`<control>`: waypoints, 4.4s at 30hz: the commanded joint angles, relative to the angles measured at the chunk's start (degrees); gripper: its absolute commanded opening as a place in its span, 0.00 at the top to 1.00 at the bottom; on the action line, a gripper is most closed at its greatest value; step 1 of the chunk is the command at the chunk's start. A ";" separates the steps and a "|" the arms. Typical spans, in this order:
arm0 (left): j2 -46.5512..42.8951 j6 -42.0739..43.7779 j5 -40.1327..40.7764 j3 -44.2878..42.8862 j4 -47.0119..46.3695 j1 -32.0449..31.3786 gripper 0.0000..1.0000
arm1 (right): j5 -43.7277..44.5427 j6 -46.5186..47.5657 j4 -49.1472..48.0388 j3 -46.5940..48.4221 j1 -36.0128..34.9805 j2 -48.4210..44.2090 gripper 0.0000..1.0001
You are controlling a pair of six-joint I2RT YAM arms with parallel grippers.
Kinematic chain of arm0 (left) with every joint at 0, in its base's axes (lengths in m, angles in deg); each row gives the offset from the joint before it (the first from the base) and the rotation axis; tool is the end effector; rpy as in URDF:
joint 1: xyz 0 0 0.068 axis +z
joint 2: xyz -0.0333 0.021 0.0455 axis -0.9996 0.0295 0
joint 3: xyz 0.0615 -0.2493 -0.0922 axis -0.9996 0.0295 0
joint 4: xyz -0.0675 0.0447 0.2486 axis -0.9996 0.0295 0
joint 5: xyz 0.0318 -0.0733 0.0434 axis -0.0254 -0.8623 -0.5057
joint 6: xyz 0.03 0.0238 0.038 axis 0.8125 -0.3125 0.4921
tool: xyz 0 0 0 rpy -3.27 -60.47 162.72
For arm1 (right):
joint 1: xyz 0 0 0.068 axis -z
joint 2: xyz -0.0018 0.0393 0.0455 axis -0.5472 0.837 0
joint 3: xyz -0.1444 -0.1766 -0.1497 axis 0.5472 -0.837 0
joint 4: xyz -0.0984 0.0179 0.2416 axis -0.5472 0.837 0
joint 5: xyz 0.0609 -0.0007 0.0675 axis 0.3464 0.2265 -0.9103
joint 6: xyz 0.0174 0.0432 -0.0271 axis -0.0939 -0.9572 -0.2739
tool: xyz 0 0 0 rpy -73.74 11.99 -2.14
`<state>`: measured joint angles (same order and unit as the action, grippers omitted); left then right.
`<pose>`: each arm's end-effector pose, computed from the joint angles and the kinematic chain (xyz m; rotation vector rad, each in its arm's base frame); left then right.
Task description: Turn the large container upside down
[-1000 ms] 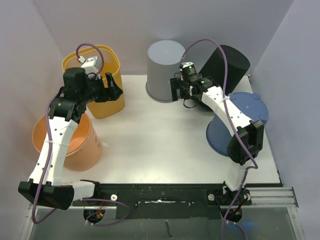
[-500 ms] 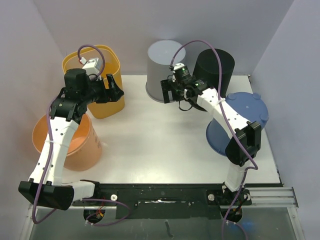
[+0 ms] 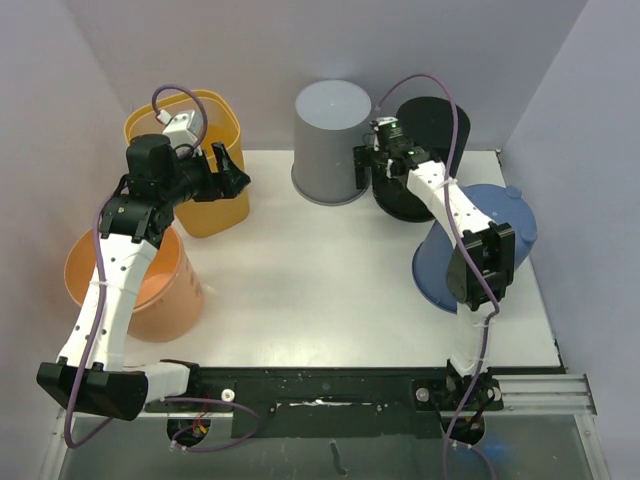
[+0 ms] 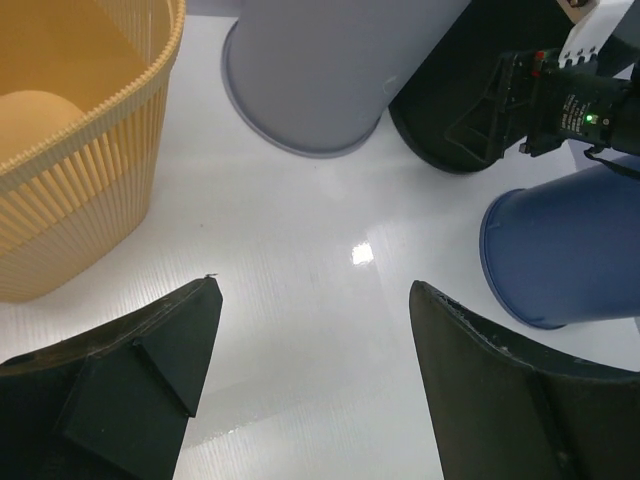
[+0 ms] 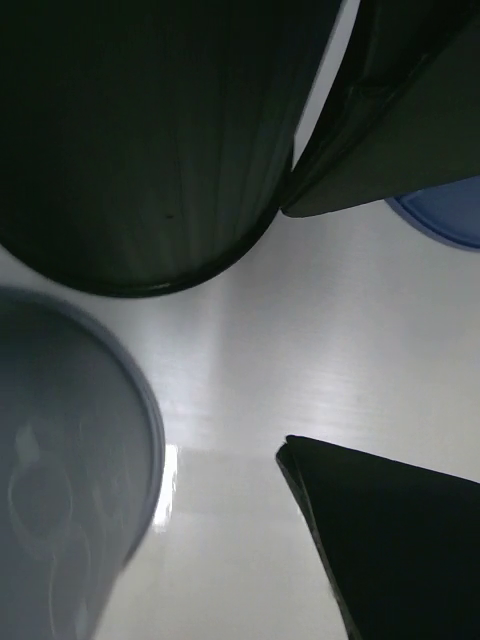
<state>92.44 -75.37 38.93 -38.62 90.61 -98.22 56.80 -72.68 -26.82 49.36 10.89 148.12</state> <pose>0.2574 -0.0552 0.4327 0.0263 2.0239 -0.6061 0.4176 0.1656 0.3099 -0.1065 2.3899 0.1259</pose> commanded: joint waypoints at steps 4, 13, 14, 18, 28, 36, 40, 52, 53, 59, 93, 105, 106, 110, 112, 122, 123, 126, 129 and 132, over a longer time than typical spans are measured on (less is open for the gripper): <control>2.63 -0.60 3.25 -5.54 -5.34 0.38 0.24 | 7.03 1.51 -2.52 3.17 6.78 3.04 0.02; 8.75 0.99 8.59 -10.73 -8.25 0.07 0.24 | 3.94 2.90 -2.07 1.22 -0.62 -3.48 0.02; 9.33 1.19 9.83 -10.97 -9.32 0.07 0.24 | 4.27 3.36 -1.71 1.35 -2.24 -4.18 0.02; 14.23 3.86 13.53 -16.55 -8.03 0.03 0.24 | 4.37 2.45 -1.00 -0.24 -6.62 -7.57 0.02; 27.41 9.18 19.01 -31.10 -5.77 0.49 0.23 | 0.59 -5.14 -5.88 -10.48 -6.77 -14.68 0.02; 41.51 10.76 25.26 -44.45 5.41 -0.67 0.24 | 0.54 -6.81 -5.65 -12.69 -7.49 -16.15 0.02; 41.98 12.87 28.25 -41.80 5.50 -2.74 0.25 | 1.41 -5.69 -4.97 -12.73 -7.52 -15.76 0.02; 41.81 11.72 24.51 -38.78 5.63 -5.05 0.58 | 4.81 -5.68 -4.09 -12.85 -7.89 -16.36 0.02; 41.91 11.85 24.65 -38.89 5.97 -5.41 0.65 | 5.12 -5.83 -4.13 -13.27 -7.87 -16.71 0.02; 39.71 11.26 24.65 -37.75 5.42 -8.02 0.73 | 5.58 -6.32 -3.86 -15.03 -7.88 -18.25 0.02; 11.87 -35.22 -28.09 2.01 -49.77 -24.81 1.00 | 7.64 -5.03 1.51 -11.70 3.57 -36.96 0.02; 9.01 -41.12 -34.47 18.53 -59.53 -15.67 1.00 | 6.70 -4.14 4.71 -13.93 3.80 -39.78 0.02; 8.56 -37.78 -34.08 17.81 -54.86 -15.14 1.00 | 6.14 -4.33 4.78 -14.46 3.77 -39.97 0.02; 8.14 -21.12 -28.47 12.83 -33.00 -14.35 0.62 | 4.20 -5.42 4.72 -16.90 3.72 -40.28 0.02; 8.32 -15.97 -25.41 11.62 -26.19 -14.20 0.51 | 3.32 -6.05 4.88 -18.00 3.65 -40.13 0.02; 10.40 2.40 -7.79 4.66 -4.48 -13.91 0.32 | 0.17 -13.37 8.96 -21.39 3.51 -41.03 0.02; 10.47 3.28 -7.08 4.24 -3.54 -13.91 0.32 | 1.05 -15.43 9.68 -22.33 3.23 -41.42 0.02; 11.10 5.24 -4.08 3.02 -1.47 -13.91 0.32 | 2.56 -19.48 10.26 -25.67 0.97 -43.49 0.02; 11.42 6.29 -2.49 2.39 -0.44 -13.91 0.32 | 8.03 -25.59 13.90 -26.98 -1.54 -44.36 0.02; 11.11 6.54 -2.51 2.21 -0.73 -13.91 0.32 | 8.33 -30.77 20.75 -26.51 -1.93 -43.03 0.02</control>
<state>103.61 -72.09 33.92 -33.48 88.16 -112.47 61.21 -94.14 -13.01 22.08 9.82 105.65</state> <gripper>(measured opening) 0.680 0.977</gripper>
